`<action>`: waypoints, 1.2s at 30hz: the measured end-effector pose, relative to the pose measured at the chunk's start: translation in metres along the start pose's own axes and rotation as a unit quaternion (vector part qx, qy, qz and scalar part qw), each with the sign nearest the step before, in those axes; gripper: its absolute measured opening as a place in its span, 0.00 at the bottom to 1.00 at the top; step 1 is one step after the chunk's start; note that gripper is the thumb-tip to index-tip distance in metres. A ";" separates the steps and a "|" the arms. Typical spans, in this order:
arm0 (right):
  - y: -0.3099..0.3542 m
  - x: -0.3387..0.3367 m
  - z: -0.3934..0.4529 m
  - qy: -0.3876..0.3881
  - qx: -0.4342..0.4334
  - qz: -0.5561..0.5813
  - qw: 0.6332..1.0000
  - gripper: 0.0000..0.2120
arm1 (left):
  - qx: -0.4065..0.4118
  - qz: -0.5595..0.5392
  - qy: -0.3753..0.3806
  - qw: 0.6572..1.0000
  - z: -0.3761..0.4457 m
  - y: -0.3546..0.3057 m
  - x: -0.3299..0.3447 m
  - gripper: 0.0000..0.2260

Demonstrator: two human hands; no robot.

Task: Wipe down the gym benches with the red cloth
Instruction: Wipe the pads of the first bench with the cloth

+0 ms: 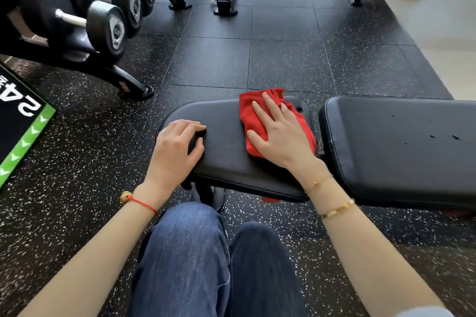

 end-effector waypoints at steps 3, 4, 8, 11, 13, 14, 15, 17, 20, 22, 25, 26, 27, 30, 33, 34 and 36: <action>0.025 0.008 0.002 0.018 -0.049 -0.005 0.999 0.32 | -0.003 0.004 0.000 1.000 0.000 0.001 -0.002 0.11; 0.032 0.010 -0.005 0.023 -0.073 -0.006 0.997 0.32 | -0.001 0.004 0.000 1.000 0.000 0.002 -0.003 0.11; 0.010 0.006 -0.035 0.010 -0.034 -0.001 0.999 0.32 | 0.015 0.006 0.002 1.000 0.000 0.005 -0.003 0.11; -0.033 -0.002 -0.030 0.009 0.071 0.008 0.997 0.30 | 0.029 0.017 -0.001 0.999 -0.001 0.006 -0.001 0.11; -0.045 -0.004 -0.010 0.009 0.104 0.023 0.994 0.30 | 0.024 0.021 -0.006 0.999 -0.001 0.008 -0.001 0.11; -0.044 -0.004 0.002 0.005 0.109 0.019 0.994 0.30 | 0.013 0.021 -0.009 1.000 0.000 0.010 -0.002 0.12; -0.039 -0.004 0.013 0.005 0.106 0.013 0.994 0.30 | -0.001 0.022 -0.011 1.000 0.001 0.013 -0.004 0.13; -0.019 -0.003 0.026 0.020 0.071 0.000 0.997 0.30 | -0.026 0.029 -0.009 0.999 -0.001 0.019 -0.006 0.14; 0.024 0.006 0.008 0.031 -0.035 -0.002 0.999 0.31 | -0.035 0.035 -0.008 0.999 -0.005 0.025 -0.008 0.16; 0.041 0.008 -0.018 0.030 -0.090 -0.003 0.996 0.31 | -0.040 0.030 -0.007 0.999 -0.006 0.027 -0.010 0.18; 0.021 0.003 -0.034 0.048 -0.069 -0.018 0.996 0.32 | -0.040 0.021 -0.004 0.999 -0.007 0.031 -0.010 0.17; 0.008 0.001 -0.030 0.053 -0.043 -0.026 0.997 0.31 | -0.037 0.020 -0.004 0.999 -0.008 0.032 -0.009 0.17; -0.002 0.000 -0.022 0.056 -0.017 -0.033 0.998 0.30 | -0.037 0.019 -0.005 0.999 -0.008 0.032 -0.008 0.17; 0.000 0.003 0.021 0.048 0.021 -0.043 0.998 0.29 | -0.043 0.009 -0.009 0.999 -0.008 0.031 -0.007 0.16; 0.043 0.015 0.051 0.062 -0.021 -0.023 0.998 0.29 | -0.046 0.009 -0.006 0.999 -0.009 0.031 -0.007 0.16; 0.059 0.019 0.050 0.063 -0.047 -0.015 0.997 0.29 | -0.046 0.009 -0.006 0.999 -0.010 0.031 -0.007 0.16; 0.078 0.025 0.035 0.057 -0.092 -0.014 0.994 0.29 | -0.045 0.008 -0.006 0.999 -0.010 0.033 -0.008 0.16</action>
Point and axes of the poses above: each hand's wrist, its own z-axis towards the middle knuckle, its own x-axis out of the palm, y = z × x, the point moved 2 cm from there along z, towards the middle knuckle, and after that the axes turned 12 degrees about -x, right-handed, at the moved point
